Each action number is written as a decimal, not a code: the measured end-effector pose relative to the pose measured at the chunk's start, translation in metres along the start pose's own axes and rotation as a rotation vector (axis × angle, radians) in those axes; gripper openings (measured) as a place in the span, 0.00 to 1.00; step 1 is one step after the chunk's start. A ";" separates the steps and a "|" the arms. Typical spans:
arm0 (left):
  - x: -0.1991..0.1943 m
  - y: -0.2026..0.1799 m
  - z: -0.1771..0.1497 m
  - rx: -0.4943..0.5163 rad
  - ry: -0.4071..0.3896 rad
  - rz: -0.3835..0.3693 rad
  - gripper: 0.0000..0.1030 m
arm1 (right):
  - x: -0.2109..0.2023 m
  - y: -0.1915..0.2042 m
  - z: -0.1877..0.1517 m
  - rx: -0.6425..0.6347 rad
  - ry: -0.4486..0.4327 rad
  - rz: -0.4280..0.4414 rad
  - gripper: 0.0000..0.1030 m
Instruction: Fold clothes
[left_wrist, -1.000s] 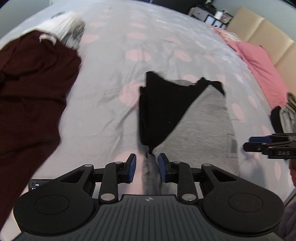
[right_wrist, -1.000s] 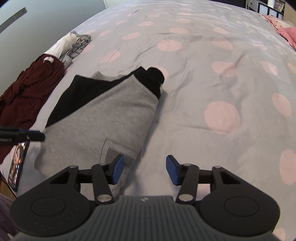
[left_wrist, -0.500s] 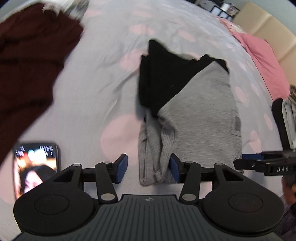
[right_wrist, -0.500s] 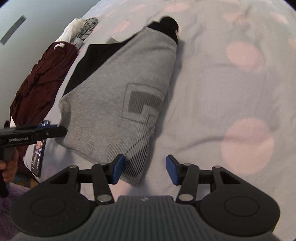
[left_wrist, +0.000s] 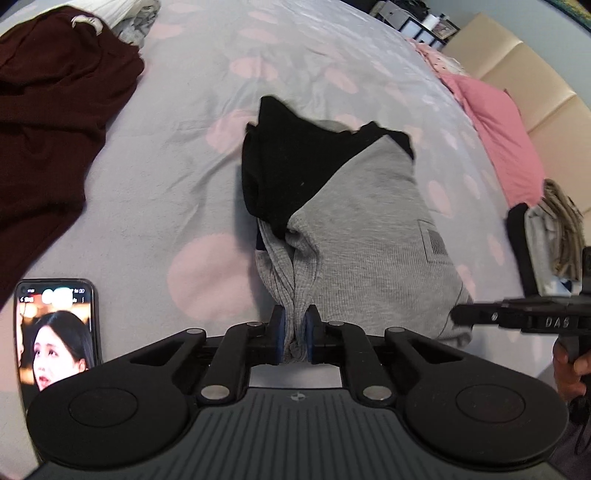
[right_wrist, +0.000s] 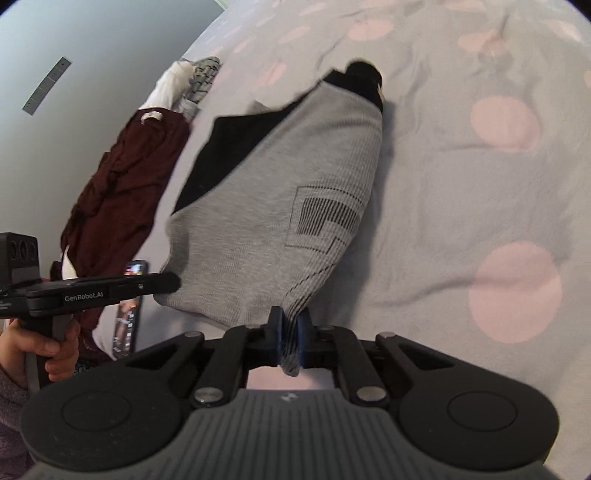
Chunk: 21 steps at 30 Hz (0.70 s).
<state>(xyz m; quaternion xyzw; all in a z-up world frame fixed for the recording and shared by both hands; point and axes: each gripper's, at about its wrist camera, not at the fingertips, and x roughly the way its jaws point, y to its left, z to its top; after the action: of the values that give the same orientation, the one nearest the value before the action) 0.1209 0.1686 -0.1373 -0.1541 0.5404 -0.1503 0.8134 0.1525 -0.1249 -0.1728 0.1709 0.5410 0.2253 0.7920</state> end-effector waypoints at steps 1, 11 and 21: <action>-0.004 -0.002 -0.002 0.002 0.009 -0.011 0.08 | -0.007 0.001 -0.001 -0.003 0.003 0.007 0.08; -0.002 -0.011 -0.053 0.061 0.143 -0.020 0.08 | -0.024 0.000 -0.045 -0.031 0.126 0.004 0.08; -0.008 -0.003 -0.051 0.049 0.153 0.041 0.19 | 0.006 -0.006 -0.059 -0.079 0.174 -0.071 0.16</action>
<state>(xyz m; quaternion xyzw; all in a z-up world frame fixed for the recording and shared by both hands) 0.0710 0.1645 -0.1483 -0.1113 0.6003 -0.1581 0.7760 0.1003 -0.1253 -0.2020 0.1000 0.6041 0.2324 0.7557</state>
